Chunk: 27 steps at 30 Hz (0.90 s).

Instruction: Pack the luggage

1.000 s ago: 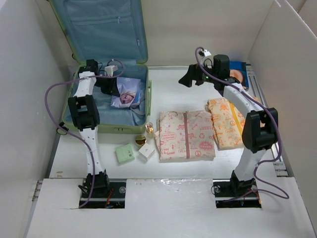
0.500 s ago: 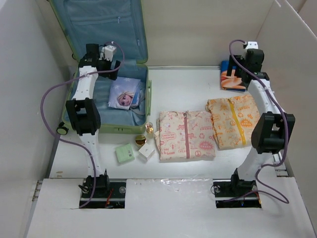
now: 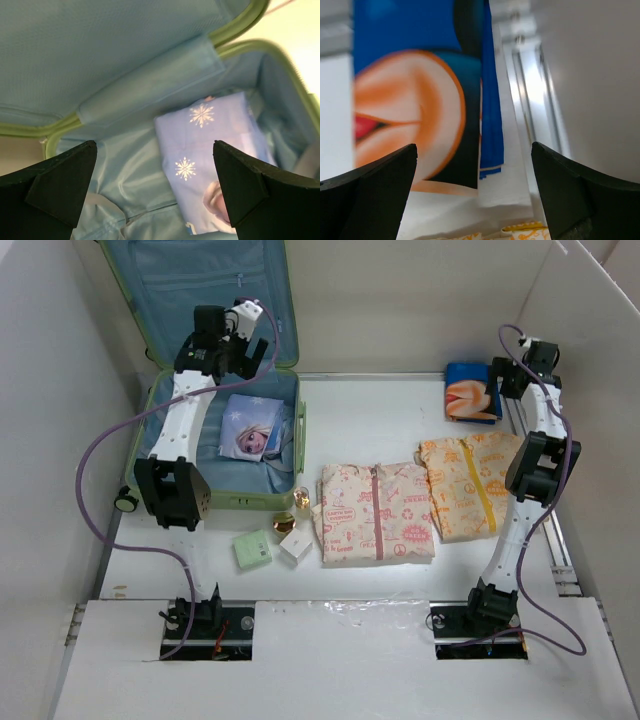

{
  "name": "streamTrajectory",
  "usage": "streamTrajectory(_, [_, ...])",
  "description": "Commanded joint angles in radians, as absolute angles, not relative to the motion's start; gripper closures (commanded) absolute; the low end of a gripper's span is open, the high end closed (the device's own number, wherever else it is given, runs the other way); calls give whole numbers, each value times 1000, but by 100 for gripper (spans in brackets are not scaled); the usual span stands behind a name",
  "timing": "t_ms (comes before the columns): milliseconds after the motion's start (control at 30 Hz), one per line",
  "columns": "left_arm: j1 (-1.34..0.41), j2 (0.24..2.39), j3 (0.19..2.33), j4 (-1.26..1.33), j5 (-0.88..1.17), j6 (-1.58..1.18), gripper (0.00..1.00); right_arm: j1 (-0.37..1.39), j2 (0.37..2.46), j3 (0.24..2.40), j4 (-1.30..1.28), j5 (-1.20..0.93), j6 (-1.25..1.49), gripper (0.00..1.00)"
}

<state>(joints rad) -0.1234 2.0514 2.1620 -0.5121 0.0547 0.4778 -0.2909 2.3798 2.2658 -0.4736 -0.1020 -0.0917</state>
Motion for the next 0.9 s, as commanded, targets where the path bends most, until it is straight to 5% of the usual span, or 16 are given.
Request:
streamTrajectory(0, [-83, 1885, 2135, -431, 237, 437, 0, -301, 2396, 2280, -555, -124, -42, 0])
streamTrajectory(567, [-169, 1944, 2132, -411, 364, 334, 0, -353, 2664, 2461, -586, -299, 220, 5])
streamTrajectory(667, [-169, 1944, 2132, -411, 364, 325, 0, -353, 2678, 2461, -574, -347, 261, 17])
streamTrajectory(867, [-169, 1944, 2132, -411, 364, 325, 0, -353, 2662, 2407, -522, -483, 270, 95])
